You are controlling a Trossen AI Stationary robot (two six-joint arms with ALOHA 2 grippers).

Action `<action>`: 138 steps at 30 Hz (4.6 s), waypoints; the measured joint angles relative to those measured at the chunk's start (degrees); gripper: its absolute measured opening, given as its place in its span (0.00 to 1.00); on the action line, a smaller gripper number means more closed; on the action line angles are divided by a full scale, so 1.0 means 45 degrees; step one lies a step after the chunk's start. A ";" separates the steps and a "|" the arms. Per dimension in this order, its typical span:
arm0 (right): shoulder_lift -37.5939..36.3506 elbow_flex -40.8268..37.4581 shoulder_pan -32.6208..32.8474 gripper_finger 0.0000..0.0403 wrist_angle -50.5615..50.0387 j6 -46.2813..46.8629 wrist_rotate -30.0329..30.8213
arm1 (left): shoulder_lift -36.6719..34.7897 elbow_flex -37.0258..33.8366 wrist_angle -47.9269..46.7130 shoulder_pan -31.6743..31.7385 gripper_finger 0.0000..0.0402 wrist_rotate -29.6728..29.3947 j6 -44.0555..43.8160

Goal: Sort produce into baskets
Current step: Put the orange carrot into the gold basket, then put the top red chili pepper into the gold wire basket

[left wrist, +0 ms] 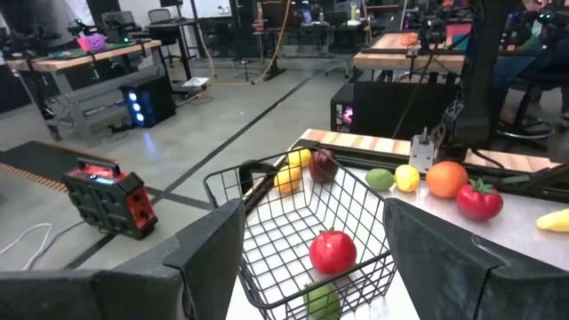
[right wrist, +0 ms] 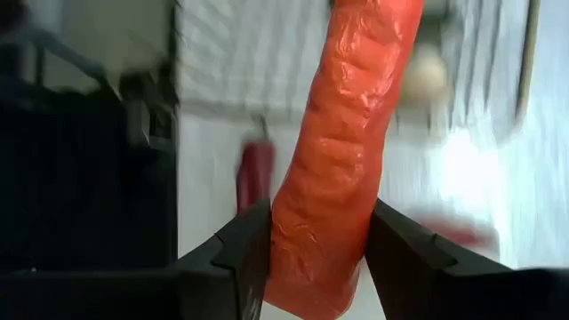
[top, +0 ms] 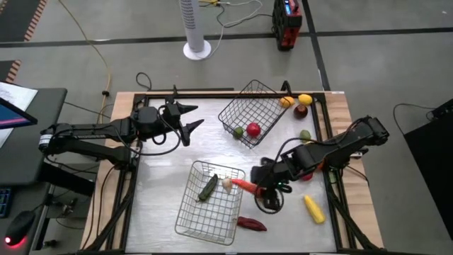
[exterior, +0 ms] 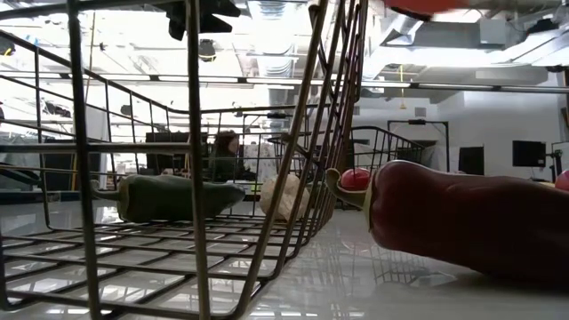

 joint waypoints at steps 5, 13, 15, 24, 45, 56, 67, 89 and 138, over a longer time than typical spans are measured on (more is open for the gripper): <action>0.0202 -0.0210 -0.0483 0.54 0.2839 -0.1973 0.0281 | 0.0002 0.0000 0.0042 0.0000 0.64 0.0000 -0.0024; 0.0909 -0.0196 -0.1324 0.66 0.3179 -0.2682 0.0253 | 0.0005 0.0000 0.0010 0.0000 0.64 0.0000 -0.0007; 0.0917 -0.0197 -0.1414 0.67 0.2284 -0.2490 0.0251 | 0.0005 0.0000 -0.0034 0.0000 0.64 0.0000 -0.0005; 0.0869 -0.1349 -0.0870 0.67 -0.0888 0.1414 0.1431 | 0.0005 0.0000 -0.0101 0.0000 0.64 -0.0070 0.0141; 0.2285 -0.4162 0.0378 0.67 0.2201 0.4615 0.2640 | 0.0000 0.0000 -0.0138 0.0000 0.64 -0.0407 0.0047; 0.2799 -0.4094 0.0224 0.68 0.0975 0.4862 0.2323 | -0.0029 0.0000 -0.0296 0.0000 0.64 -0.0680 0.0066; 0.1268 -0.3852 0.0122 0.68 -0.0840 0.4230 0.3394 | -0.0029 0.0000 -0.0317 0.0000 0.64 -0.0675 0.0065; 0.1476 -0.3640 0.1292 0.72 -0.2090 0.4643 0.0405 | -0.0034 0.0000 -0.0622 0.0000 0.64 -0.0698 0.0112; 0.3103 -0.2819 0.2278 0.31 -0.1677 0.2671 0.0838 | -0.0034 0.0000 -0.0738 0.0000 0.64 -0.1341 0.0118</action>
